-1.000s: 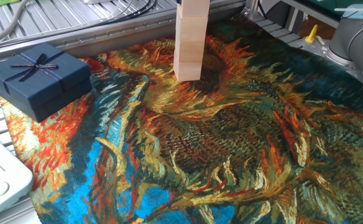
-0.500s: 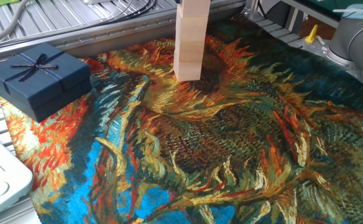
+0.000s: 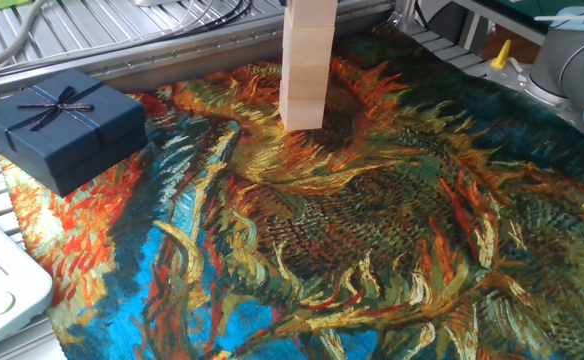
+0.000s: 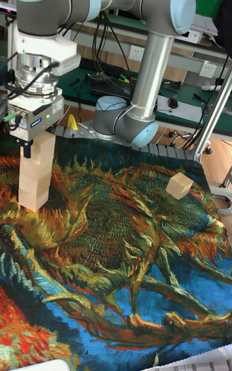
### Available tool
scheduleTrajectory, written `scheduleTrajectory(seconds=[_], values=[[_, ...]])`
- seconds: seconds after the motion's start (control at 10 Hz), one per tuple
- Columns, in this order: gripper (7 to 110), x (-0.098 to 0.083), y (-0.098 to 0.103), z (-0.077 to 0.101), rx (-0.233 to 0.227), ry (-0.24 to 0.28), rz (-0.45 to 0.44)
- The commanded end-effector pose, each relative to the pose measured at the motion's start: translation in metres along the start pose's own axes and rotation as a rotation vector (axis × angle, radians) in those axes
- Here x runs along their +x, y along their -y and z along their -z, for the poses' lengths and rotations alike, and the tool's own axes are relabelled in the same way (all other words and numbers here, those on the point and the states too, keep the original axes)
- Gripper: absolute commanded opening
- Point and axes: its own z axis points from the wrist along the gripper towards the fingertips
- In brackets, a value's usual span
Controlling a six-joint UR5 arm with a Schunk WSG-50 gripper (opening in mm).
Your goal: Stack the blocks in a vertical line of five
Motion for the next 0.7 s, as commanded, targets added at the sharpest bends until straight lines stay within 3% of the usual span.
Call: scheduleTrajectory(seconds=[0.0, 0.2, 0.6], values=[[88, -0.004, 0.002, 0.002, 0.002, 0.011, -0.02], [88, -0.006, 0.0, 0.006, -0.011, 0.012, -0.048], [88, -0.003, 0.011, 0.016, 0.015, -0.011, -0.105]])
